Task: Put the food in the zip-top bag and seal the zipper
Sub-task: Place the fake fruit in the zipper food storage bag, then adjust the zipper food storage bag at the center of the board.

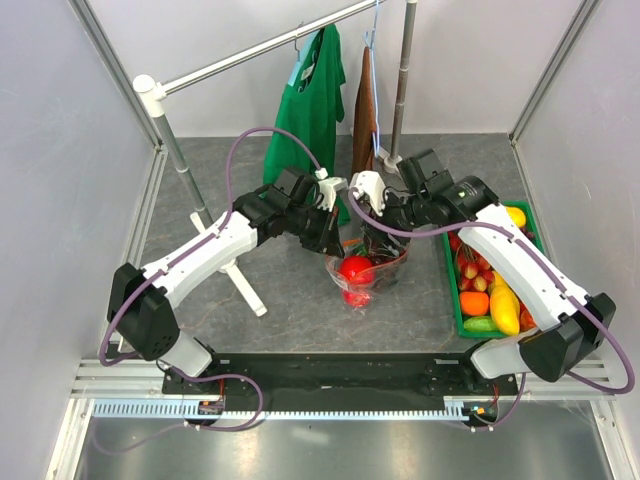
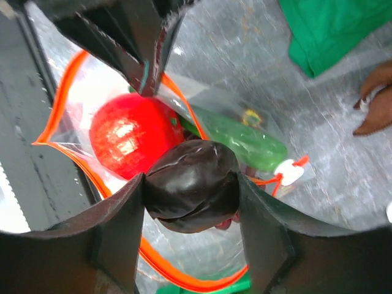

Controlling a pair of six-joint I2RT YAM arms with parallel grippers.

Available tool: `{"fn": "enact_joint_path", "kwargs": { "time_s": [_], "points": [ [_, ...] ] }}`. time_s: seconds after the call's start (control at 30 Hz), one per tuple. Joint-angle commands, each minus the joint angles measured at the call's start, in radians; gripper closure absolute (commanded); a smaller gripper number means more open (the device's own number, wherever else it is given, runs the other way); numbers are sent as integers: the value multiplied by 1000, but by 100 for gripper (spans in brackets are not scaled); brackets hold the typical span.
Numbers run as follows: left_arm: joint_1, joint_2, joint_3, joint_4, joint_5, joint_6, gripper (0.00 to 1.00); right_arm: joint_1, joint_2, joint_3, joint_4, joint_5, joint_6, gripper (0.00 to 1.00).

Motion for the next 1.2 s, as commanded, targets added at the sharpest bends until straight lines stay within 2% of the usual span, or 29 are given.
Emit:
{"fn": "enact_joint_path", "kwargs": {
  "time_s": [0.0,0.03,0.07,0.17,0.37,0.57,0.67,0.77,0.83,0.93,0.97,1.03,1.07,1.17],
  "points": [
    [7,15,51,-16,18,28,98,8,-35,-1,20,136,25,19],
    [7,17,52,-16,19,30,98,6,-30,11,23,153,51,12],
    [7,15,54,-16,18,33,98,3,-28,37,25,173,98,11],
    [7,11,57,-19,25,36,98,-40,-53,58,25,108,171,9],
    [4,4,60,-27,32,47,98,-124,-128,55,46,124,310,16],
    [-5,6,84,-35,35,59,98,-155,-177,-34,37,232,419,25],
    [-19,8,95,-35,29,65,98,-176,-185,-91,25,198,479,33],
    [-36,4,104,-36,24,67,98,-207,-165,-125,19,123,520,46],
    [-38,1,104,-36,25,67,98,-227,-157,-143,14,92,522,49],
    [-44,-2,109,-36,25,71,98,-238,-148,-157,17,37,522,72],
    [-47,0,113,-38,22,73,98,-239,-153,-157,22,-33,522,86],
    [-51,12,142,-41,27,71,98,-239,-162,-163,54,-112,566,100],
    [-57,18,158,-45,30,71,98,-238,-185,-168,78,-209,617,100],
    [-77,53,237,-70,39,70,98,-239,-270,-229,268,-299,779,100]
  ]
}}
